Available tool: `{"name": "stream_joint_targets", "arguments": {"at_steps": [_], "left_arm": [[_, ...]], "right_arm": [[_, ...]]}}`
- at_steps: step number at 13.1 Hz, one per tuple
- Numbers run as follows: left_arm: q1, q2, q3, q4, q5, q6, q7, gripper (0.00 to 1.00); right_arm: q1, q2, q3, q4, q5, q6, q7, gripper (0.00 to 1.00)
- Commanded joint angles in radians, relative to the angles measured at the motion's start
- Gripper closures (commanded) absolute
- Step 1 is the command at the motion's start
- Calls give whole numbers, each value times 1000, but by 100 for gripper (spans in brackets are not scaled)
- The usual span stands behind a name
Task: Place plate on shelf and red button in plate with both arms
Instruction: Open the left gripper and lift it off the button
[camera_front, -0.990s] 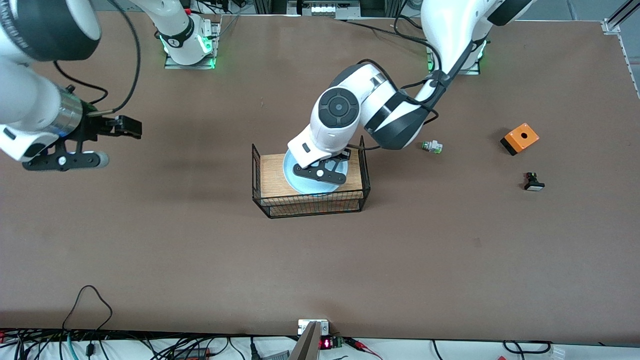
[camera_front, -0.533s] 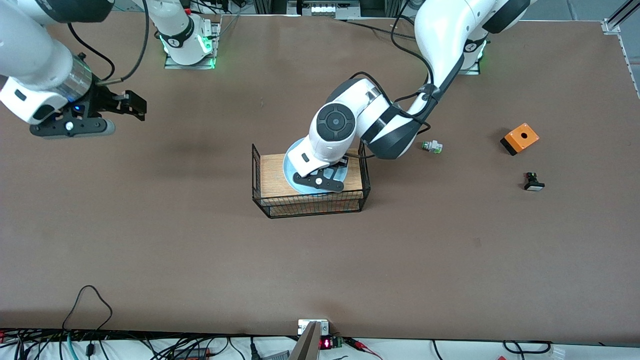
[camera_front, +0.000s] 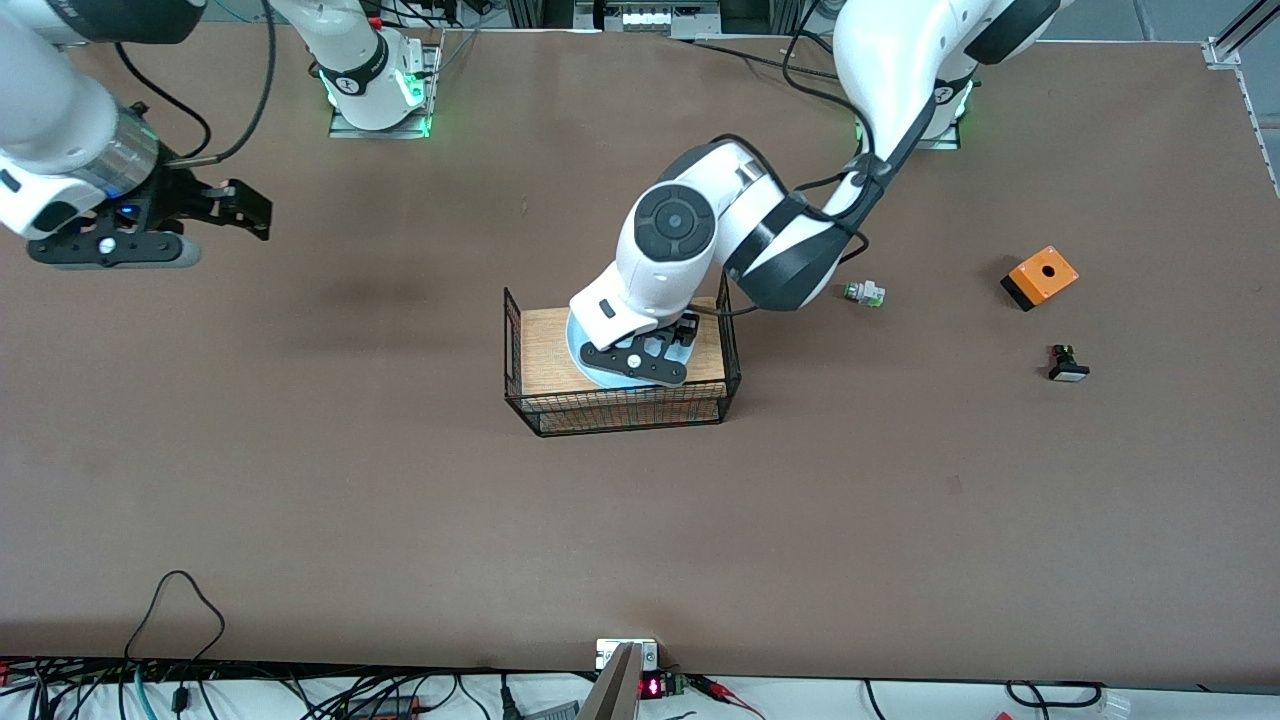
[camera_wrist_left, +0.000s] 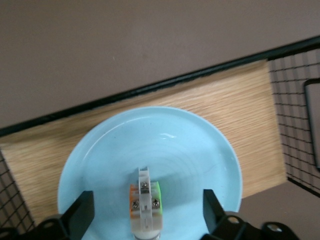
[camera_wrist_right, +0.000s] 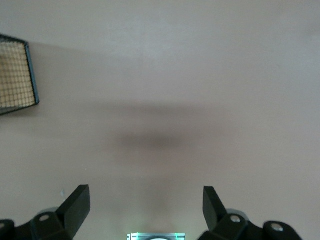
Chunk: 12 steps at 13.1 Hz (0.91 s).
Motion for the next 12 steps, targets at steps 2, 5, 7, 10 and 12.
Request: {"name": "stream_joint_targets", "arguments": {"at_steps": [2, 5, 7, 10, 12], "left_arm": [[78, -179, 8, -9, 24, -110, 2, 0], [236, -272, 3, -9, 9, -259, 4, 0], [360, -294, -6, -9, 1, -337, 4, 0], [501, -306, -6, -9, -2, -406, 13, 0], [554, -323, 3, -9, 13, -440, 153, 0]], "right_arm": [[32, 8, -56, 4, 18, 10, -14, 0], [30, 87, -55, 109, 18, -69, -17, 0], [32, 101, -55, 126, 11, -85, -21, 0], [33, 102, -55, 127, 6, -85, -17, 0], [32, 102, -53, 127, 6, -85, -17, 0]]}}
